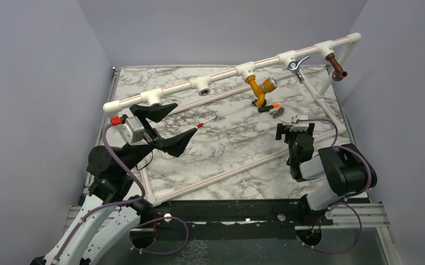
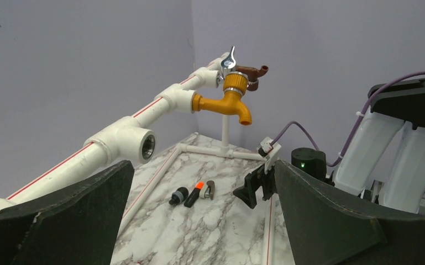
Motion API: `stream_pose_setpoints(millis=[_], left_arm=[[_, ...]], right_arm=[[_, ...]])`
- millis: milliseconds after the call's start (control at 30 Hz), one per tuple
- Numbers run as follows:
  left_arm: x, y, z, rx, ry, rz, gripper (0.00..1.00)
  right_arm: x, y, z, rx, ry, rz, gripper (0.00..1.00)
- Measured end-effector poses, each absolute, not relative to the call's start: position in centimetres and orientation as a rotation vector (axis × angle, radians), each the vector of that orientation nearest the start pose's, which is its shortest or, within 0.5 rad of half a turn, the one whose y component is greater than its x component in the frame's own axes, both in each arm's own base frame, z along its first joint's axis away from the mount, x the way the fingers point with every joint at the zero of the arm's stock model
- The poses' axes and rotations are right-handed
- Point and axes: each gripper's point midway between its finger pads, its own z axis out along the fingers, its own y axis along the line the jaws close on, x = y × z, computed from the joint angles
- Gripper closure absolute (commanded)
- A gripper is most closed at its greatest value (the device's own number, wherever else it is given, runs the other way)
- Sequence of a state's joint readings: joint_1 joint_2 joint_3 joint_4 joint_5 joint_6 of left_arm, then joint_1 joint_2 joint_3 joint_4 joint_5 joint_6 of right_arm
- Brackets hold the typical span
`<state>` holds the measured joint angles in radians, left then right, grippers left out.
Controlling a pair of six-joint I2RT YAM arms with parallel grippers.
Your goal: Install the water faucets
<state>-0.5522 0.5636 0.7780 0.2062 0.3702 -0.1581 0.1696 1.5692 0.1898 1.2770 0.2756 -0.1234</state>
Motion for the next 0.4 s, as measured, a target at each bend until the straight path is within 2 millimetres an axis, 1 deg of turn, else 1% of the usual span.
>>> stream_pose_setpoints(millis=[67, 133, 233, 300, 400], left_arm=[[17.3, -18.8, 43.1, 0.555, 1.043, -0.835, 0.01], [16.9, -18.6, 43.5, 0.551, 1.016, -0.834, 0.01], [17.0, -18.7, 43.4, 0.546, 1.017, -0.839, 0.01], [17.2, -18.8, 43.1, 0.542, 1.029, -0.851, 0.01], [17.4, -19.1, 42.8, 0.536, 1.044, -0.869, 0.01]], right_arm=[[36.5, 1.0, 8.3, -0.039, 1.671, -0.19, 0.0], [36.7, 1.1, 8.4, -0.041, 1.668, -0.183, 0.0], [36.9, 1.3, 8.7, -0.044, 1.661, -0.174, 0.0], [37.5, 1.2, 8.8, -0.042, 1.665, -0.165, 0.0], [39.2, 0.6, 9.4, -0.029, 1.672, -0.14, 0.0]])
